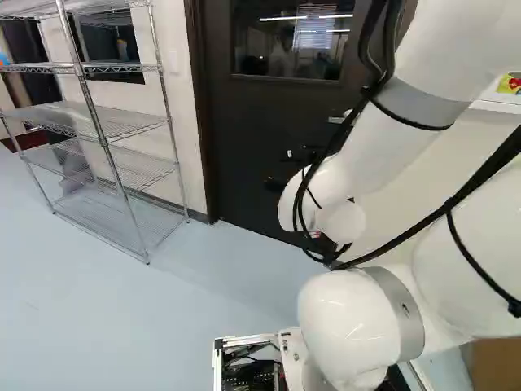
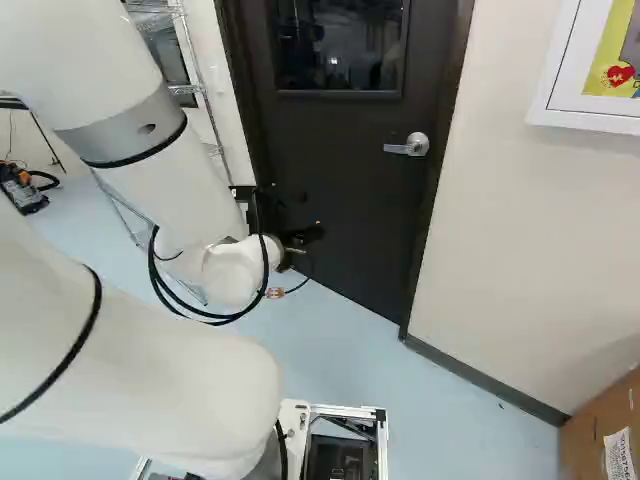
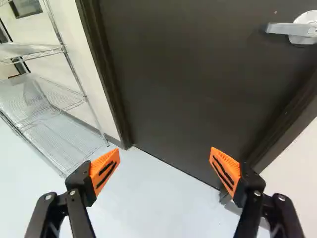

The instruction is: Open the door and move inside

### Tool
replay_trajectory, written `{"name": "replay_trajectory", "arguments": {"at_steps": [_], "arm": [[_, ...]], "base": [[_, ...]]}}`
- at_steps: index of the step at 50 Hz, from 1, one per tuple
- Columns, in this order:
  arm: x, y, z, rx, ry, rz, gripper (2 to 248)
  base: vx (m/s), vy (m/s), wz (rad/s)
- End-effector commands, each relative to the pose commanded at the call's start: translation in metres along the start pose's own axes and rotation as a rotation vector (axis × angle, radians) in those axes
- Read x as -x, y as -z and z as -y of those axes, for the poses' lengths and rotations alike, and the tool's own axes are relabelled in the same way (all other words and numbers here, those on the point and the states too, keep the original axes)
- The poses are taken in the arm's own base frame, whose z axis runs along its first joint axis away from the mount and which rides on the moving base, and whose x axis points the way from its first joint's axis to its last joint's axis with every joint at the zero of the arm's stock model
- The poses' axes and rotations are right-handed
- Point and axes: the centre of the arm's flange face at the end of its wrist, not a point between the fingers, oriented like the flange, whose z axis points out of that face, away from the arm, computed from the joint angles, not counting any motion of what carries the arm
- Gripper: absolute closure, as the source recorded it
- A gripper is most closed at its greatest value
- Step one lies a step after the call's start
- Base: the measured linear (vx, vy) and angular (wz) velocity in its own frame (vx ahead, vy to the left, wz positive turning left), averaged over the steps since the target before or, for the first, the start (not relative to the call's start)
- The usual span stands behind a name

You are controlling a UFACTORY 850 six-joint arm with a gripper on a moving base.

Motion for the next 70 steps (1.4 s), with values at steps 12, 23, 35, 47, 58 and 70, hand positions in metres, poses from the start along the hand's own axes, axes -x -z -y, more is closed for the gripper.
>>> {"name": "replay_trajectory", "arguments": {"at_steps": [12,23,35,47,58,70], "arm": [[0.0,0.0,0.0,0.0,0.0,0.0,3],[0.0,0.0,0.0,0.0,0.0,0.0,3],[0.0,0.0,0.0,0.0,0.0,0.0,3],[0.0,0.0,0.0,0.0,0.0,0.0,3],[0.0,0.0,0.0,0.0,0.0,0.0,3],[0.0,0.0,0.0,0.0,0.0,0.0,3]], "base": [[0.018,0.003,-0.044],[0.044,0.022,-0.167],[0.075,0.054,-0.246],[0.125,0.083,-0.279],[0.143,0.091,-0.305],[0.143,0.093,-0.304]]}}
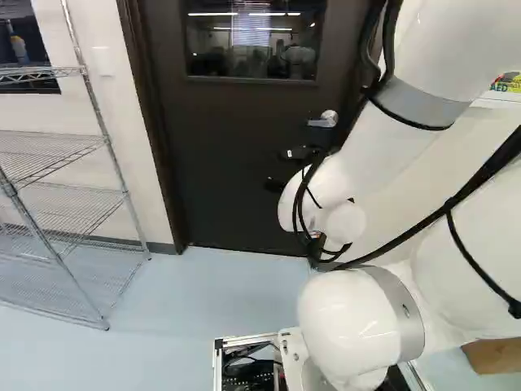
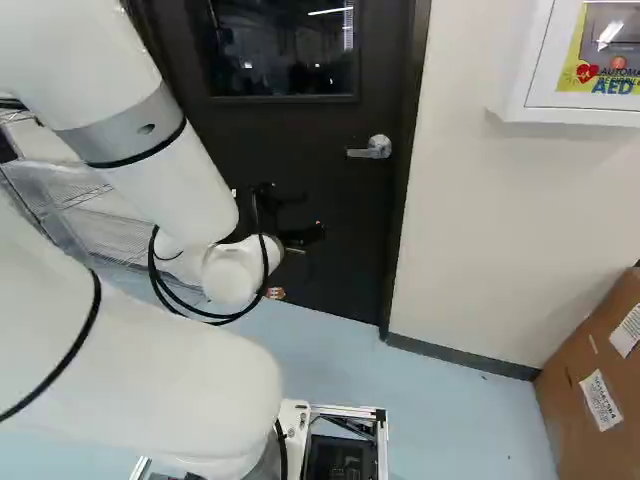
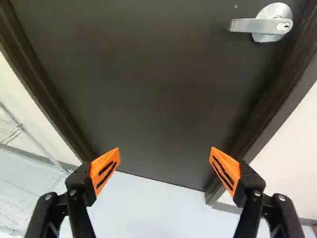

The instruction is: Open the door and move inside

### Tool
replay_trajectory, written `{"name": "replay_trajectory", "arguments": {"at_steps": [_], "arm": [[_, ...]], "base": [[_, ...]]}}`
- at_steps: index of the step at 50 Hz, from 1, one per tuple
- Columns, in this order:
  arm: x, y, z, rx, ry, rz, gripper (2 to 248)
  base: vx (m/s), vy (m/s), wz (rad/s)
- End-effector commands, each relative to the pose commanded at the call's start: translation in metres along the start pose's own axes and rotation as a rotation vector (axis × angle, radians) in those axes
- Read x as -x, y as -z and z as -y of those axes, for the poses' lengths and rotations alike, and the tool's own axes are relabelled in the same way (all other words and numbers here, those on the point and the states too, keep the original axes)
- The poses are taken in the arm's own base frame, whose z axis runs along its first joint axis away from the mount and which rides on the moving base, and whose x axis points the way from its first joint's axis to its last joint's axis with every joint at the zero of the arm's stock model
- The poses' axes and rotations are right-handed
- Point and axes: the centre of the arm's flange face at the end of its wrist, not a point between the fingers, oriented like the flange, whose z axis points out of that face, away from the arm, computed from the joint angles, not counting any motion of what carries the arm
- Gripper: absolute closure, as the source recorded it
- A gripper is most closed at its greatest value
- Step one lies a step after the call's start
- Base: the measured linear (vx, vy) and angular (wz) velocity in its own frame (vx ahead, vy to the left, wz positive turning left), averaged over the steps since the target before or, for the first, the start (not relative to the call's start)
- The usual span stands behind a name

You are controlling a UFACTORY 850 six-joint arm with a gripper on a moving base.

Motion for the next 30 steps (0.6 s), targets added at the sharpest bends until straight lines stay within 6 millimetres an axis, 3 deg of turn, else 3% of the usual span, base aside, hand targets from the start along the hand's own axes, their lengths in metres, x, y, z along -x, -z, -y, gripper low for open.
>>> {"name": "replay_trajectory", "arguments": {"at_steps": [30], "arm": [[0.0,0.0,0.0,0.0,0.0,0.0,3]], "base": [[0.11,0.067,-0.259]]}}
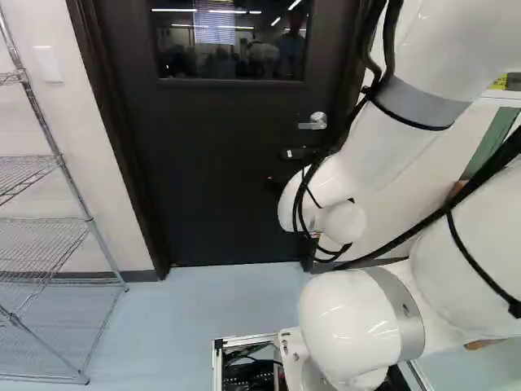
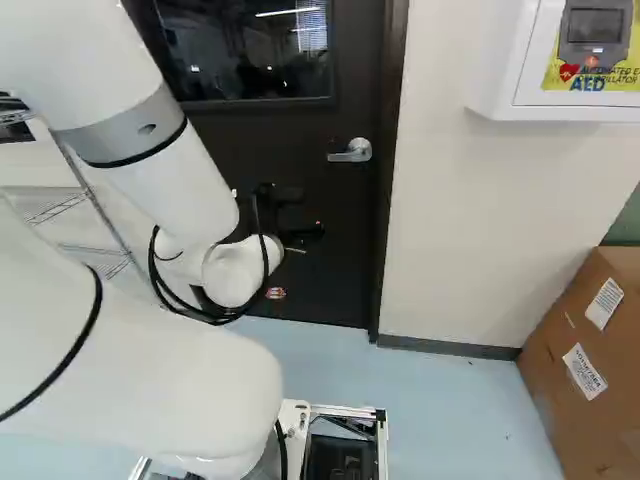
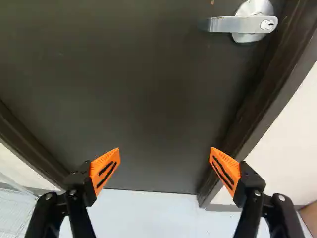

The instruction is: Open the door and move inside

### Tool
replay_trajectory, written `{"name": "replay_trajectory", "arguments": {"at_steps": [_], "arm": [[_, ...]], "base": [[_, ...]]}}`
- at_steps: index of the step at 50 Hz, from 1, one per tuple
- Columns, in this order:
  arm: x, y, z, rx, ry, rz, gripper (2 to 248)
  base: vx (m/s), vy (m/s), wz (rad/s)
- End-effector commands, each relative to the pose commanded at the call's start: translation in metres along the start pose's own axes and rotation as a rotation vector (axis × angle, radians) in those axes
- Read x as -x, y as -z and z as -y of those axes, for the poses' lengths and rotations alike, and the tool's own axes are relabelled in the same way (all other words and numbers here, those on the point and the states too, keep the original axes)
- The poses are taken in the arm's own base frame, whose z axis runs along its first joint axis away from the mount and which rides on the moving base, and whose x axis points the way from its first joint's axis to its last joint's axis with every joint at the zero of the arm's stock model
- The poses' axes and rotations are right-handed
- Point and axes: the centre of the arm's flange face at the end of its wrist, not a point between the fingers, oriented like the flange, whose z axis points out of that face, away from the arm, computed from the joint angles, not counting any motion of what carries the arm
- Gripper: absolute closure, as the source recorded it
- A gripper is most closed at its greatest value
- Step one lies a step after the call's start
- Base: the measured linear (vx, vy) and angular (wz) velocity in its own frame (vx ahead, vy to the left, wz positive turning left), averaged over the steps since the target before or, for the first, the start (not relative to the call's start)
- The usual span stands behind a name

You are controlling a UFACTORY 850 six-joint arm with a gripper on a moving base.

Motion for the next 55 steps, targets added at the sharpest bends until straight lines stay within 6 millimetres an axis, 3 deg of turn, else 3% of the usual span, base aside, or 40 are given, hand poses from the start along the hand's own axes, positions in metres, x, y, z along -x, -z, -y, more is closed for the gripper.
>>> {"name": "replay_trajectory", "arguments": {"at_steps": [34,55], "arm": [[-0.004,-0.009,0.002,-0.007,0.002,0.004,3],[-0.029,-0.024,0.002,-0.006,0.002,-0.038,3]], "base": [[0.008,0.014,-0.003],[0.0,0.0,0.0]]}}
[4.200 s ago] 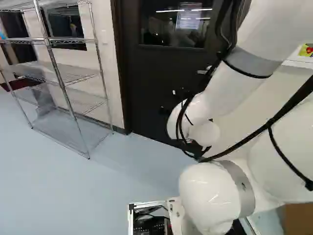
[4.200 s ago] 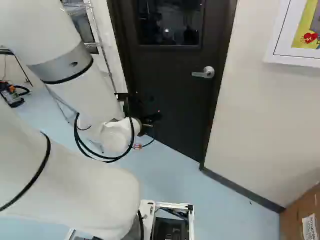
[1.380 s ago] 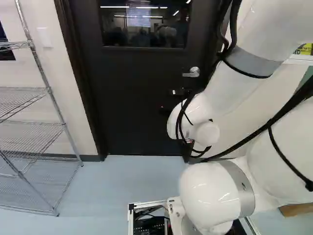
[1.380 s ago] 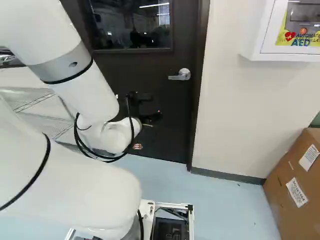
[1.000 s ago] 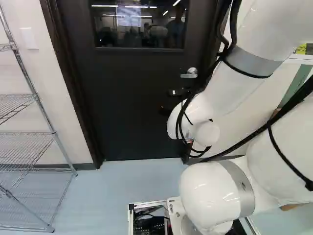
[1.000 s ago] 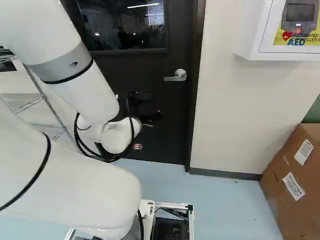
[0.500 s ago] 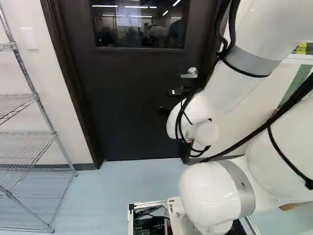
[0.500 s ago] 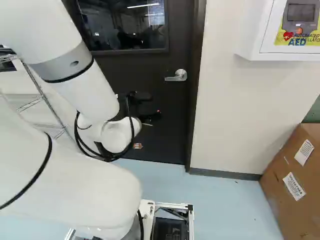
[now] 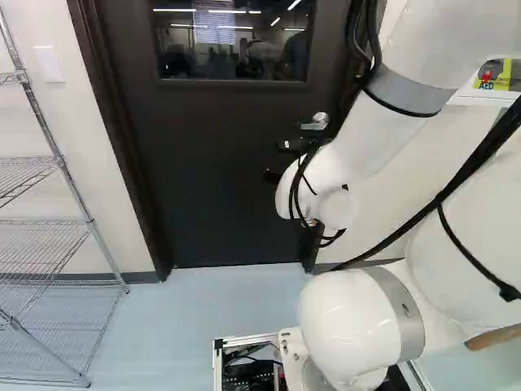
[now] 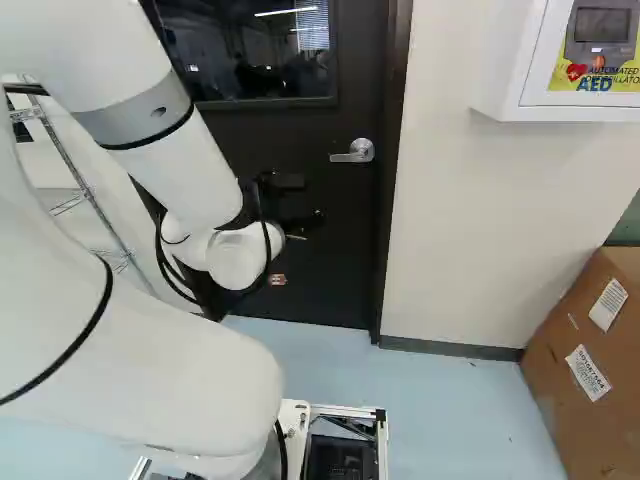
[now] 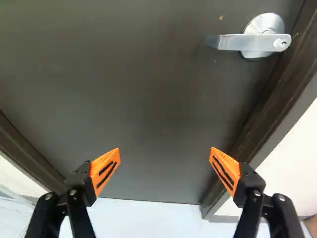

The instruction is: Open the door and move inside

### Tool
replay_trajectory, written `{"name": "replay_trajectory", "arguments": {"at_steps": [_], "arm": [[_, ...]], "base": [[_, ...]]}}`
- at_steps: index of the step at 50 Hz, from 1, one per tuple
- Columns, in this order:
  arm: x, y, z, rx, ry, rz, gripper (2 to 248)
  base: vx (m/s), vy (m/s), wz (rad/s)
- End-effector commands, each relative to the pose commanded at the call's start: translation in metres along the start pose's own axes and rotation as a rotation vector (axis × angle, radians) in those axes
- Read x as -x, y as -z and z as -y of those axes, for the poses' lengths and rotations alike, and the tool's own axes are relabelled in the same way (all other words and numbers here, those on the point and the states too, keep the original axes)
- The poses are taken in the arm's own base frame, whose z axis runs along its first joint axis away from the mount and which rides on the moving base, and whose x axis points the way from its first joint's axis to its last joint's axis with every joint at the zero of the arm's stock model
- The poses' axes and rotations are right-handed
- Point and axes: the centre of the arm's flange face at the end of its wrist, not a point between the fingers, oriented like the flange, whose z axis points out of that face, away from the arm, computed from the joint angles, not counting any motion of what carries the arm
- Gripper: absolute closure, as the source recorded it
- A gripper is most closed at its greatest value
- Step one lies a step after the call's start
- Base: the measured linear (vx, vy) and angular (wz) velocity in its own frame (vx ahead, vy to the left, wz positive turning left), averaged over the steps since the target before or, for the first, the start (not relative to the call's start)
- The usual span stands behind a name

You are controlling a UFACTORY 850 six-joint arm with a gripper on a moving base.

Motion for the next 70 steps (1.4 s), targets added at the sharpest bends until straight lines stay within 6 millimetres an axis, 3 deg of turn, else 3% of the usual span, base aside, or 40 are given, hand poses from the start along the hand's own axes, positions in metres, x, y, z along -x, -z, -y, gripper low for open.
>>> {"name": "replay_trajectory", "arguments": {"at_steps": [70], "arm": [[-0.097,-0.063,0.0,0.001,0.0,-0.162,3]], "base": [[0.0,0.0,0.0]]}}
